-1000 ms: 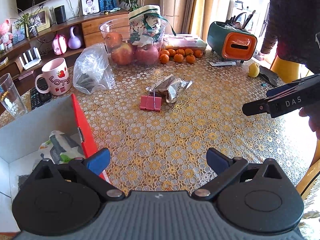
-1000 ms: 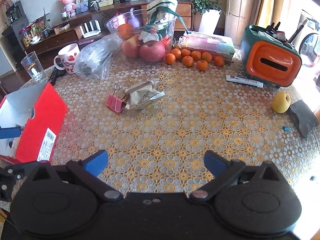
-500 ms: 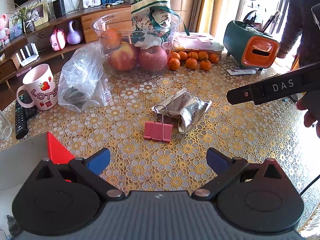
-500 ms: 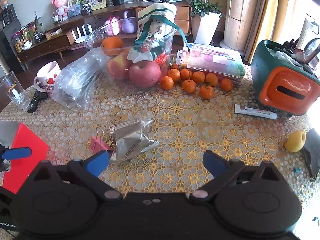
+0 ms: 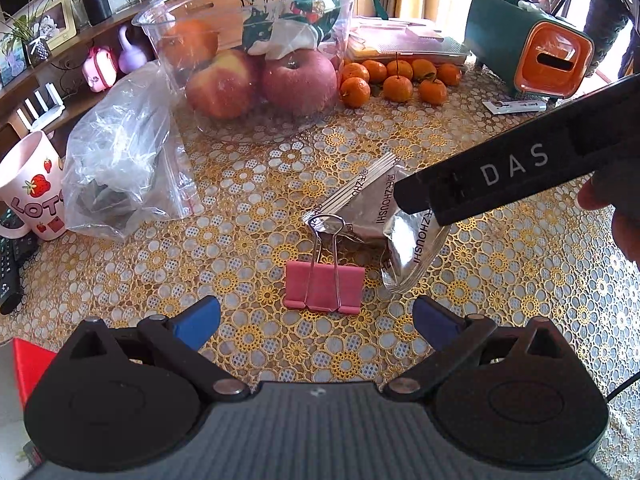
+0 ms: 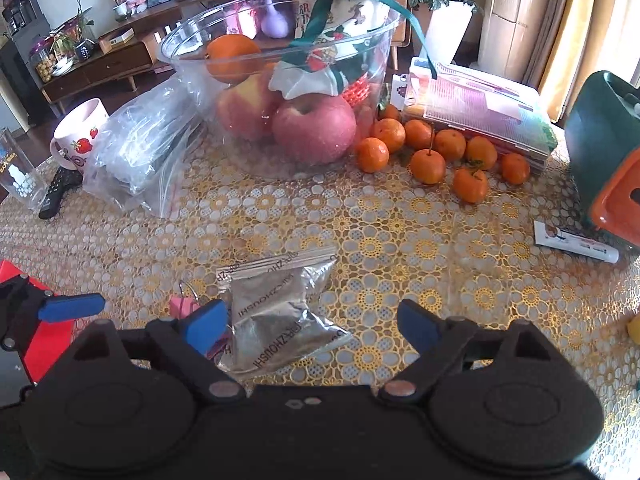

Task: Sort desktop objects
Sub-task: 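Withdraw both grippers from the box toward the binder clip and sachet, then grasp the pink binder clip with the left gripper while the right grasps the foil sachet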

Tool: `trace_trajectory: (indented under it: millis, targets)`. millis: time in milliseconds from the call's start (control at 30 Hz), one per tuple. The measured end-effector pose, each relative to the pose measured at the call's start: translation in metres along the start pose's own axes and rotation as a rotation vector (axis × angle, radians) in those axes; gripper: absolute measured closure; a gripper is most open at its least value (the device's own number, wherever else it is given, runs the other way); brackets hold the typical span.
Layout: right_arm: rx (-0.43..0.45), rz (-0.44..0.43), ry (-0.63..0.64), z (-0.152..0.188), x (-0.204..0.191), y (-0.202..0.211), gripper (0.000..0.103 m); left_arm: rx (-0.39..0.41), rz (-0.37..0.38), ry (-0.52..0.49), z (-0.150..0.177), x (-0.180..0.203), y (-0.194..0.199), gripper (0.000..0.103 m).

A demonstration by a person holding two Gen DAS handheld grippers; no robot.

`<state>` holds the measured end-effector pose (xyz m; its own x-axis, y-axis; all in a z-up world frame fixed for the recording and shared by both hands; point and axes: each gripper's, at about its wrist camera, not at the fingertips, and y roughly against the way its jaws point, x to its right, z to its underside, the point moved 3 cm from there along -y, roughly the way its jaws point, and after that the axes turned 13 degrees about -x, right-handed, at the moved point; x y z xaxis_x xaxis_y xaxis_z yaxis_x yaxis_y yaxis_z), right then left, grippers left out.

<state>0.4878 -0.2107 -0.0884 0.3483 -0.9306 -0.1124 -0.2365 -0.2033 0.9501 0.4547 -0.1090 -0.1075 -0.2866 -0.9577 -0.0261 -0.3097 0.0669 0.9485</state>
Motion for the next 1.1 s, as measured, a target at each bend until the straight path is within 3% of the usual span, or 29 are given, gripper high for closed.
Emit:
trace_trajectory:
  millis: [267, 633, 833, 900, 1000, 1100]
  targets:
    - [-0.033, -0.012, 0.039, -0.01, -0.004, -0.024, 0.011, -0.062, 0.011, 0.013, -0.013, -0.006, -0.029, 0.0]
    - [-0.074, -0.048, 0.016, -0.015, -0.002, -0.049, 0.012, -0.038, 0.027, -0.002, -0.027, -0.006, -0.042, 0.0]
    - [-0.063, -0.079, -0.012, -0.012, 0.003, -0.053, 0.025, -0.019, 0.048, 0.001, -0.027, -0.009, -0.043, 0.0]
    - [-0.052, -0.092, -0.029, -0.011, 0.007, -0.049, 0.044, -0.017, 0.046, 0.005, -0.027, -0.009, -0.044, 0.001]
    - [-0.046, -0.115, -0.054, -0.008, 0.014, -0.045, 0.049, -0.005, 0.044, -0.008, -0.028, -0.007, -0.044, 0.001]
    - [-0.039, -0.125, -0.07, -0.005, 0.019, -0.041, 0.051, 0.015, 0.047, -0.016, -0.028, -0.005, -0.042, 0.009]
